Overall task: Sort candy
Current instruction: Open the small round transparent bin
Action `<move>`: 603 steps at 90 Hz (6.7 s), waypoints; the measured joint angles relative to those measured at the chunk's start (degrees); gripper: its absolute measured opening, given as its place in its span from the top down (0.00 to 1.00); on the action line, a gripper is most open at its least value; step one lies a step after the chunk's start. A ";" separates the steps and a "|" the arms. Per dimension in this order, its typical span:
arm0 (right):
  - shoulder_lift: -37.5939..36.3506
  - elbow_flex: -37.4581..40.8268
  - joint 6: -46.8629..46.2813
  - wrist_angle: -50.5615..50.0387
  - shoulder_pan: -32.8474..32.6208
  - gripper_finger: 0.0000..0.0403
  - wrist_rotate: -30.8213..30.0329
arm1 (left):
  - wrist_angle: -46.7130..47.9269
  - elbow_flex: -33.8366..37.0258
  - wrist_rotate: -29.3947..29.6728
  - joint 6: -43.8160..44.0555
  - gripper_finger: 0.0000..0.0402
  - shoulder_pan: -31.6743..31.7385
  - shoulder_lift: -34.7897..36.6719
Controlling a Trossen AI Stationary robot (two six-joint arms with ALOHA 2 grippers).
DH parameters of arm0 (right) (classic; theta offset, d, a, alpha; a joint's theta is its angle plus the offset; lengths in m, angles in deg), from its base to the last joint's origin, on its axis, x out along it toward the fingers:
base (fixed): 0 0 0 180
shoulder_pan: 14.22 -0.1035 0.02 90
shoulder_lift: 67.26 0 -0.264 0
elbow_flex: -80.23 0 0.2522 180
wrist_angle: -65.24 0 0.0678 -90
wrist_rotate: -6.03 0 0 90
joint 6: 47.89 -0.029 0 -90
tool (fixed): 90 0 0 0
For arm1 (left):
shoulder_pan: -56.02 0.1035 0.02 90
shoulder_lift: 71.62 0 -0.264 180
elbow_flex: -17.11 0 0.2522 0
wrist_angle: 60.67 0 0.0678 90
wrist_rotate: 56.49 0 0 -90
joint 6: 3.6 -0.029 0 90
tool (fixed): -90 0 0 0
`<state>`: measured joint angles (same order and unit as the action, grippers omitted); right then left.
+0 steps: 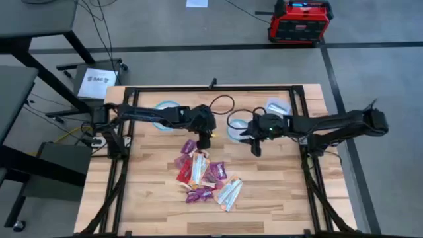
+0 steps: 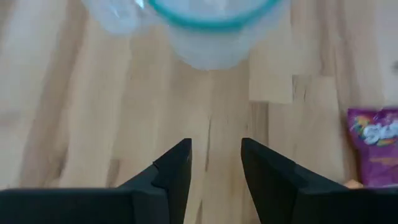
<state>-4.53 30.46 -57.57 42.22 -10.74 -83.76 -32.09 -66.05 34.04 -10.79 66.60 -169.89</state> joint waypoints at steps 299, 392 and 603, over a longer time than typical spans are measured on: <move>-15.30 25.35 -30.69 18.06 -4.04 0.55 -22.34 | -18.46 -6.55 -14.45 -3.12 0.68 1.60 -11.48; 22.45 25.32 -14.57 61.79 -12.36 0.55 -31.35 | -21.96 -7.77 -22.74 1.71 0.68 3.75 -16.09; 28.43 27.65 -4.11 86.38 -8.27 0.64 4.52 | -15.60 -15.51 -20.37 -5.30 0.68 1.88 -19.70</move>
<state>23.90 58.11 -61.68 128.60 -19.01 -79.24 -47.69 -81.56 13.67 -16.08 68.48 -189.59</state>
